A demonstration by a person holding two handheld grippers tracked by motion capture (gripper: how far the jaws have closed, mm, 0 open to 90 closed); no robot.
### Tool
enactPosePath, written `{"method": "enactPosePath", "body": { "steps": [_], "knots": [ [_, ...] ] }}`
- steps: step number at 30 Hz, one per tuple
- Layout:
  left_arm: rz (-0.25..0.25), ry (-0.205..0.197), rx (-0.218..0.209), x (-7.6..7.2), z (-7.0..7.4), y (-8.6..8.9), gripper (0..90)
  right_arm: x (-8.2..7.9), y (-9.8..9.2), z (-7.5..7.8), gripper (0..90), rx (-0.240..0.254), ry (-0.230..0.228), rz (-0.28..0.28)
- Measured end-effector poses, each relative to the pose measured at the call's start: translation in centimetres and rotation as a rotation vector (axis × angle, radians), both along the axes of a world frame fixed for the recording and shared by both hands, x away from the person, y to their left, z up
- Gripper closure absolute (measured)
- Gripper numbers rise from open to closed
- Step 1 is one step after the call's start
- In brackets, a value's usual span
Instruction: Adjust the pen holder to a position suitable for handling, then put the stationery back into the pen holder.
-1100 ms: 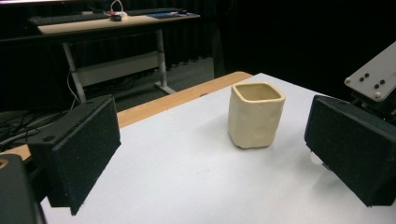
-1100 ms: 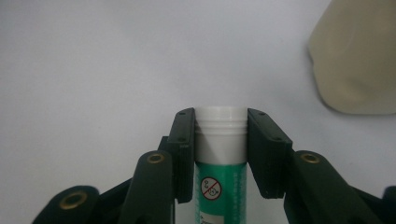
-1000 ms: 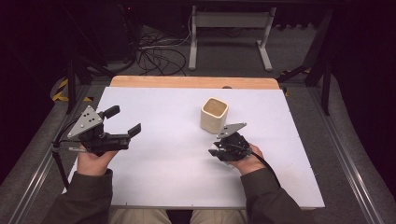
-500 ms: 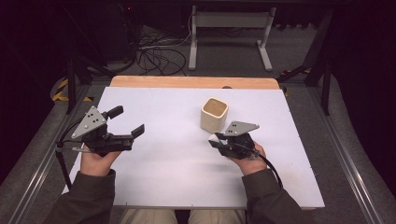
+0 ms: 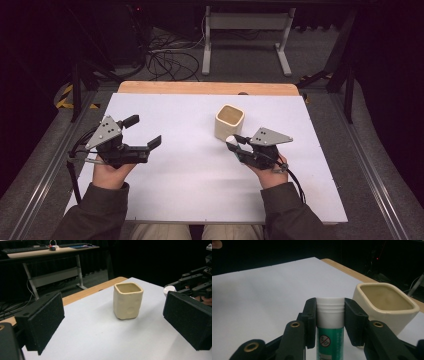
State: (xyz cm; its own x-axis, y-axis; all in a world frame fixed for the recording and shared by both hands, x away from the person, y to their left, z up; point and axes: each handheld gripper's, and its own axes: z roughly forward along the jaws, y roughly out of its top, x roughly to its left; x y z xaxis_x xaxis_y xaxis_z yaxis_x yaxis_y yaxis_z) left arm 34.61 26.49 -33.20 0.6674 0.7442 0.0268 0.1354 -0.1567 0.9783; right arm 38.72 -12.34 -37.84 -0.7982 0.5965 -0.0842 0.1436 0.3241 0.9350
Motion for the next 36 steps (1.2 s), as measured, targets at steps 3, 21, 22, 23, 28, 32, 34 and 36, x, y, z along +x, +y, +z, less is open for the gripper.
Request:
{"method": "enactPosePath", "body": {
  "steps": [3,21,22,23,28,32,34,36],
  "knots": [
    [-0.004,0.001,-0.001,0.0,-0.1,-0.2,4.2,-0.1,0.1,0.1,65.4,0.015,-0.014,-0.001],
    [-0.057,0.018,0.008,0.2,-1.1,-2.5,4.4,-0.9,-0.3,0.8,65.4,0.106,-0.093,0.002],
    [-0.062,0.02,0.008,0.2,-1.2,-2.6,4.4,-0.9,-0.3,0.8,65.4,0.113,-0.093,0.002],
    [-0.066,0.02,0.009,0.3,-1.2,-2.8,4.4,-1.0,-0.3,0.9,65.4,0.118,-0.097,0.002],
    [-0.099,0.031,0.0,0.5,-1.6,-3.9,4.6,-1.2,-0.5,1.1,65.4,0.134,-0.11,0.002],
    [-0.144,0.04,-0.012,0.6,-2.2,-5.1,5.9,-1.4,-0.7,1.3,65.4,0.157,-0.118,0.009],
    [-0.164,0.044,-0.006,0.6,-2.4,-5.9,6.3,-1.4,-0.7,1.4,65.4,0.167,-0.123,0.012],
    [-0.183,0.056,-0.007,0.6,-2.7,-6.6,6.7,-1.4,-0.7,1.5,65.4,0.173,-0.126,0.014]
  ]
}}
